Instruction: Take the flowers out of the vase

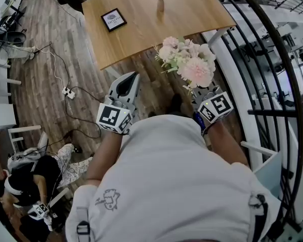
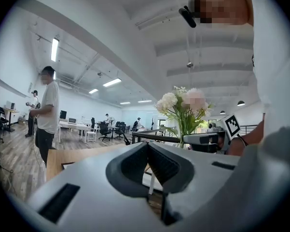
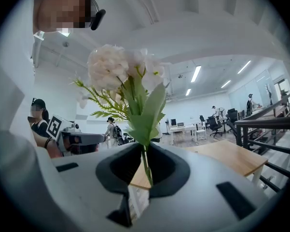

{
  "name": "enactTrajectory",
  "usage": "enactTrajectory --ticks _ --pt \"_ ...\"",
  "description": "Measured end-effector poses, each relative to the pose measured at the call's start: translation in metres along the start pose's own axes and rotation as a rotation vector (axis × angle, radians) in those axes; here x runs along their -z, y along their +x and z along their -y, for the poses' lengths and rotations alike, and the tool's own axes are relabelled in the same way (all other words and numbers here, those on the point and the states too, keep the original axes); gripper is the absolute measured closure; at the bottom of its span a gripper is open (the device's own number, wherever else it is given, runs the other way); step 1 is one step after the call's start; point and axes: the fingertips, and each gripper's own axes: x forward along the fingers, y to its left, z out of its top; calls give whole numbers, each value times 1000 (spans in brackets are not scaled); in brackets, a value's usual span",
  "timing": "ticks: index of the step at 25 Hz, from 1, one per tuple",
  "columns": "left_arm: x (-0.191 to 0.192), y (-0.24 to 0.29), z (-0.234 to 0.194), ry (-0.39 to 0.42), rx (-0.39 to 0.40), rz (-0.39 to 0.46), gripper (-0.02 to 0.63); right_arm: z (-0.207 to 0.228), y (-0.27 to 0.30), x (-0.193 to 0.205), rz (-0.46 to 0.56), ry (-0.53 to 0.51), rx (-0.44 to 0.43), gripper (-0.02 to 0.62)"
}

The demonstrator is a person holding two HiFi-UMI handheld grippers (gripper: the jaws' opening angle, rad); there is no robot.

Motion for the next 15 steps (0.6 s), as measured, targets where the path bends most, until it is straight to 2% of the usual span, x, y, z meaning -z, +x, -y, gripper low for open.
enactTrajectory --ticks 15 --pt "-7 -10 2 -2 -1 7 603 -7 -2 -11 13 -6 13 548"
